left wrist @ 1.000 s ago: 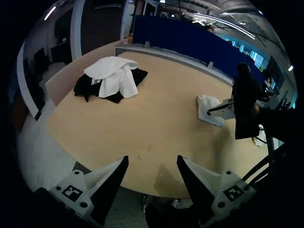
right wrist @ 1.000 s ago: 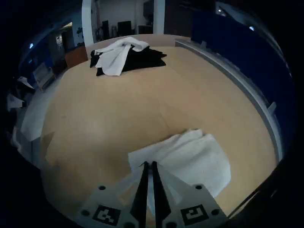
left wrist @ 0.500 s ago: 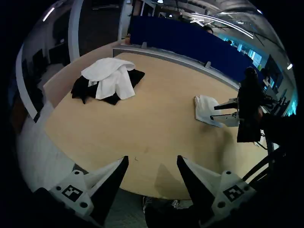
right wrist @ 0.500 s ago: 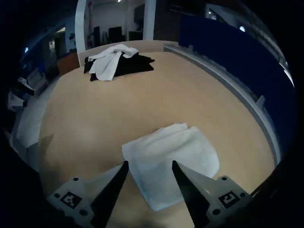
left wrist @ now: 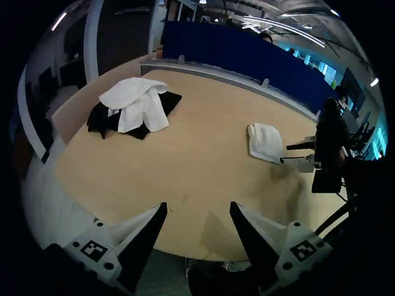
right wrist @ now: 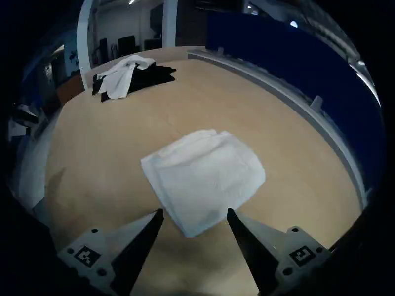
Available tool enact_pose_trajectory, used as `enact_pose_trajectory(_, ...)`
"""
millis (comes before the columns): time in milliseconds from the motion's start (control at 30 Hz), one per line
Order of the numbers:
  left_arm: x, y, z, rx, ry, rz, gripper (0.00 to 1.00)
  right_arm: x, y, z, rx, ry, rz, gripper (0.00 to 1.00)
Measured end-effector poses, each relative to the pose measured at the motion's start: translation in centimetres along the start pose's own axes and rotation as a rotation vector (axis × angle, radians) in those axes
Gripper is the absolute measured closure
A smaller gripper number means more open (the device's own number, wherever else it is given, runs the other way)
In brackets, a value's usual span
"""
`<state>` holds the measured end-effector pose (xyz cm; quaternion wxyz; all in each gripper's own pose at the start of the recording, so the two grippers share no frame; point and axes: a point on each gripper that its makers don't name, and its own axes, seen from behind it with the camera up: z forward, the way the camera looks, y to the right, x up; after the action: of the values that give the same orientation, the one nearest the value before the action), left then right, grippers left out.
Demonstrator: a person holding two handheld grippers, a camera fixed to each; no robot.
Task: Fold towel
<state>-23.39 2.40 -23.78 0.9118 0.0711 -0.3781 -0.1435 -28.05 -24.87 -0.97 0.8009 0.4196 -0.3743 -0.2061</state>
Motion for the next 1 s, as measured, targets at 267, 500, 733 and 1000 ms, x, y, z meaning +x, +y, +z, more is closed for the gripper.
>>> enact_pose_trajectory(267, -0.1, 0.2, 0.0, -0.003, 0.000, -0.004, 0.06, -1.9, 0.0, 0.4, -0.005, -0.027, 0.034, 0.07)
enact_pose_trajectory(500, -0.2, 0.1, -0.1, -0.001, -0.001, -0.008, 0.06, -2.8, -0.3, 0.7, 0.003, -0.038, 0.062, 0.19)
enact_pose_trajectory(733, -0.2, 0.3, -0.1, -0.001, -0.001, -0.009, 0.06, -2.9, -0.5, 0.8, 0.007, -0.039, 0.078, 0.35)
enact_pose_trajectory(1000, -0.2, 0.3, -0.1, -0.002, 0.000, -0.013, 0.06, -3.1, -0.3, 0.9, -0.001, -0.048, 0.082, 0.75)
